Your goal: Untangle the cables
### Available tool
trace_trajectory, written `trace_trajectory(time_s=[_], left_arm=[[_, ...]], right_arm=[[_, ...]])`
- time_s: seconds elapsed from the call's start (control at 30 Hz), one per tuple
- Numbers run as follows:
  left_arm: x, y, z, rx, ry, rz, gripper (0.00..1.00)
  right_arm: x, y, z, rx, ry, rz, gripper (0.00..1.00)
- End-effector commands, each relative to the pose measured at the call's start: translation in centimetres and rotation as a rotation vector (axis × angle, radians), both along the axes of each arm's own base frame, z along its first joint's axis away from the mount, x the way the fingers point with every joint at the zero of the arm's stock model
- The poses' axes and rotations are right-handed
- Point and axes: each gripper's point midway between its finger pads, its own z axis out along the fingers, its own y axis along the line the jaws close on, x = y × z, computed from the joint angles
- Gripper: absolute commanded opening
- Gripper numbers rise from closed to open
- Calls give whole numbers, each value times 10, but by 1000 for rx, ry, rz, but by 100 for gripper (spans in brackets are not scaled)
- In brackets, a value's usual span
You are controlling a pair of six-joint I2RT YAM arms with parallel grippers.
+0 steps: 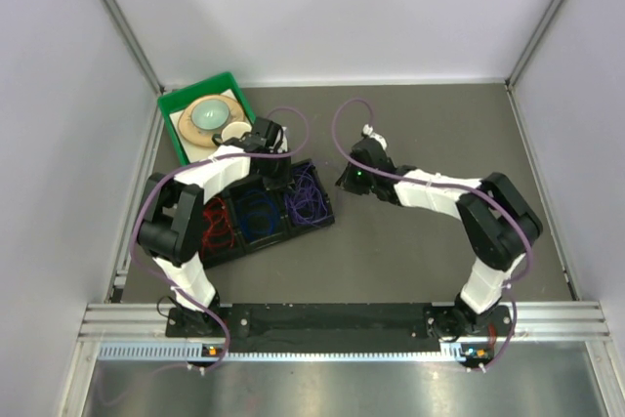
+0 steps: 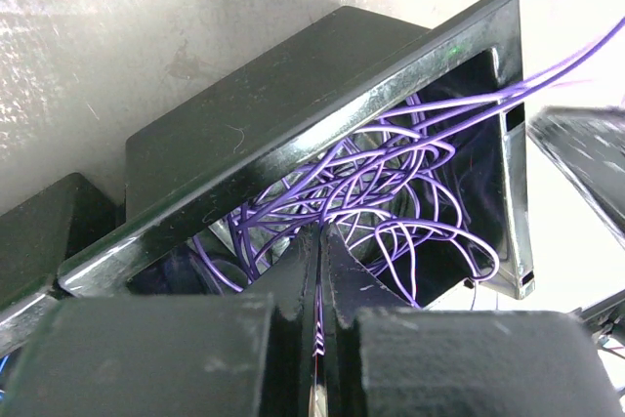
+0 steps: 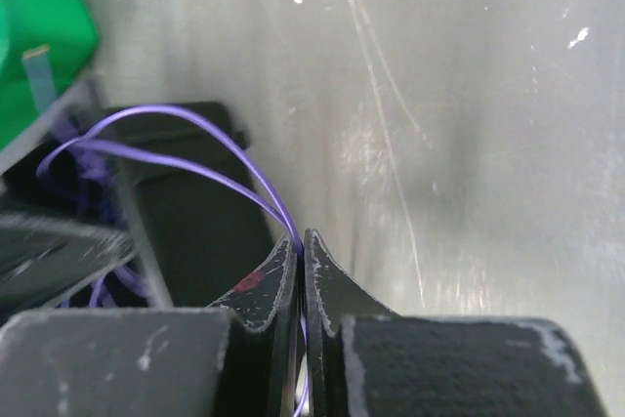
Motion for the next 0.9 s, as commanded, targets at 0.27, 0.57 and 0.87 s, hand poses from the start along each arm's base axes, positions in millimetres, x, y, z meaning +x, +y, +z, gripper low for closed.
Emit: trace_trajectory(time_s=[0.27, 0.57, 0.87], left_arm=[[13, 3, 2, 0, -27, 22, 0], [16, 1, 2, -8, -23, 20, 0], [16, 3, 3, 6, -24, 26, 0]], right_arm=[[-25, -14, 102, 63, -184, 73, 0], [-42, -24, 49, -49, -94, 102, 0], [-60, 3, 90, 22, -149, 200, 0]])
